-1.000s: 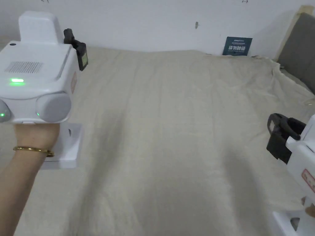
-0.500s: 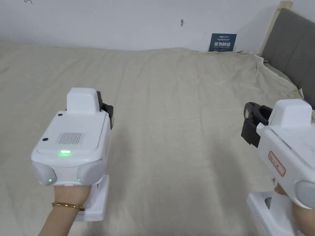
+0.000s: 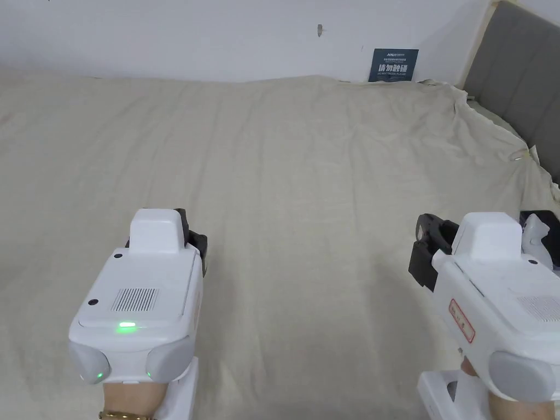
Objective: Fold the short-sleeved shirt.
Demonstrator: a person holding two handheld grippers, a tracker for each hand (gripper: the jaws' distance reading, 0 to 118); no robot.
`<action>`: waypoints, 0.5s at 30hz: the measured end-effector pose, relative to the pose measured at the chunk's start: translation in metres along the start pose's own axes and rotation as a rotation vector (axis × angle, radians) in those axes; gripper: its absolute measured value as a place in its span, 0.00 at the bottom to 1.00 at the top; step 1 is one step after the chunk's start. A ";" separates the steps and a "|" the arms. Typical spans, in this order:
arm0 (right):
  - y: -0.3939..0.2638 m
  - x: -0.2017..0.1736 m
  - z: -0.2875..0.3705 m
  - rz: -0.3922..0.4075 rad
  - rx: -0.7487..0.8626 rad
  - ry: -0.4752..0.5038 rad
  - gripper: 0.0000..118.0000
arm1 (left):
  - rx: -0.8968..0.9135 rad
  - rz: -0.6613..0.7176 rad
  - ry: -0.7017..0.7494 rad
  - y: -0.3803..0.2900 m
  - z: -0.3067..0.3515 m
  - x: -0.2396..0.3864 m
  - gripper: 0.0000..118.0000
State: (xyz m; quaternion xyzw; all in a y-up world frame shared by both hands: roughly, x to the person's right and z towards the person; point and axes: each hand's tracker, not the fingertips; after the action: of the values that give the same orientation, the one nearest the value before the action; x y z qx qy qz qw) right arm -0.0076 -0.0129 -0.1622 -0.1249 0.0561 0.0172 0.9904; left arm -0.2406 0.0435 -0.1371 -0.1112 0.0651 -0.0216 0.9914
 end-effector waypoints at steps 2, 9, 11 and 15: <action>0.000 0.001 0.000 -0.001 -0.014 -0.010 0.00 | -0.009 0.005 -0.006 -0.002 0.000 0.002 0.00; 0.064 0.064 0.057 -0.023 -0.031 -0.026 0.00 | -0.009 -0.003 -0.018 -0.002 0.000 0.008 0.00; 0.063 0.064 0.058 -0.024 -0.025 -0.031 0.00 | -0.009 0.005 -0.021 -0.001 0.001 0.008 0.00; 0.068 0.058 0.064 -0.021 -0.016 -0.028 0.00 | -0.006 0.009 -0.019 -0.001 0.002 0.008 0.00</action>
State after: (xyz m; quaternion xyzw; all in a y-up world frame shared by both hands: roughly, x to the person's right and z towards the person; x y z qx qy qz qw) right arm 0.0533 0.0700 -0.1237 -0.1330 0.0409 0.0092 0.9902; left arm -0.2320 0.0423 -0.1358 -0.1143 0.0561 -0.0159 0.9917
